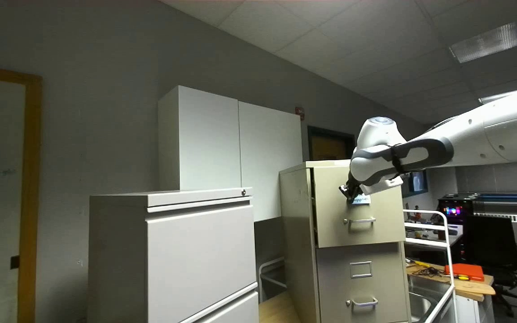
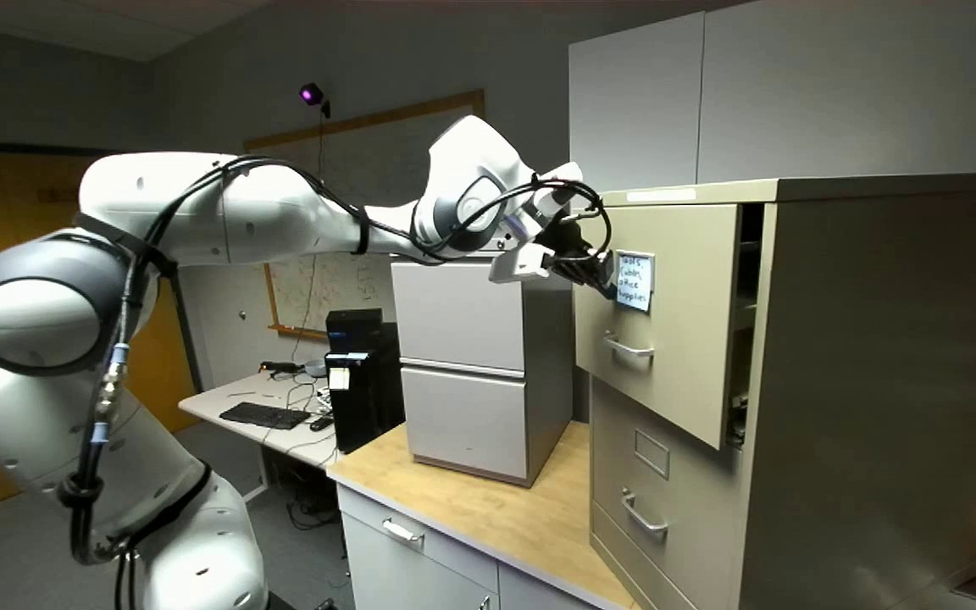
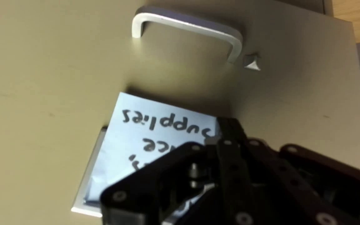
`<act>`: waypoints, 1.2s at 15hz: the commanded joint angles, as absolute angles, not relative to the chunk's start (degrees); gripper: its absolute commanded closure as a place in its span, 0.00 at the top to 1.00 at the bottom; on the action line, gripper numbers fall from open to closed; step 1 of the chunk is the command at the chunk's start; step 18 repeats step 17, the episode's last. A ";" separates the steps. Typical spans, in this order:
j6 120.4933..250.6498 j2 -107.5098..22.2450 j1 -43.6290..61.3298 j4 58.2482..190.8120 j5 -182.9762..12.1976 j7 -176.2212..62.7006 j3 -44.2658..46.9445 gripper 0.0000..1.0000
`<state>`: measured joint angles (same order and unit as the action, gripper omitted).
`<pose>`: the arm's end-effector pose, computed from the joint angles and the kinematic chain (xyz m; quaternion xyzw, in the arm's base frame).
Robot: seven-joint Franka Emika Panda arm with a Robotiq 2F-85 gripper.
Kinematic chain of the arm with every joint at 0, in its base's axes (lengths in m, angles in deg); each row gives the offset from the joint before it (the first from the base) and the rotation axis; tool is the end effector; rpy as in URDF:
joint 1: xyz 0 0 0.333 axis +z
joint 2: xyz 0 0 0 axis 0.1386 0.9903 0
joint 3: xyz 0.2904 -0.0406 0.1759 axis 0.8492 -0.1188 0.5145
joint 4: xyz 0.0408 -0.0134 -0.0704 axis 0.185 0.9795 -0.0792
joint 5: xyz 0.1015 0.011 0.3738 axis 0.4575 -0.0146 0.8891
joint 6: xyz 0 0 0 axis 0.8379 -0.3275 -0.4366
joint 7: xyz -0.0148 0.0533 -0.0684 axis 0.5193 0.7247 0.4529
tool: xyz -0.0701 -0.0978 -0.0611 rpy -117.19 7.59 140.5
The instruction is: Close the upper drawer of the file cabinet
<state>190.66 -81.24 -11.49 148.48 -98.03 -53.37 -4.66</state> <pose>0.4163 -0.2615 0.7000 0.9000 -0.1894 0.3496 0.1788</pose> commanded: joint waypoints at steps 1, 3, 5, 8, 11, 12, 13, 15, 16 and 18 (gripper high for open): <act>190.22 -69.76 -8.40 140.13 -93.56 -50.48 -8.42 0.00; 188.51 -67.99 -7.71 137.85 -92.30 -50.03 -9.39 0.00; 187.03 -66.16 -7.28 135.34 -91.25 -50.01 -10.05 0.00; 186.56 -63.41 -7.41 131.68 -91.02 -50.65 -10.54 0.00; 186.37 -60.25 -7.69 128.07 -90.82 -50.93 -11.01 0.00; 185.80 -59.14 -7.72 126.81 -90.21 -50.64 -11.21 0.00; 184.02 -59.27 -7.59 126.41 -89.53 -50.01 -11.35 0.00; 182.05 -59.67 -7.59 126.85 -89.18 -50.00 -11.37 0.00; 182.83 -60.50 -7.26 127.87 -88.98 -48.14 -11.41 0.00; 182.40 -60.68 -7.31 128.24 -88.72 -48.37 -11.47 0.00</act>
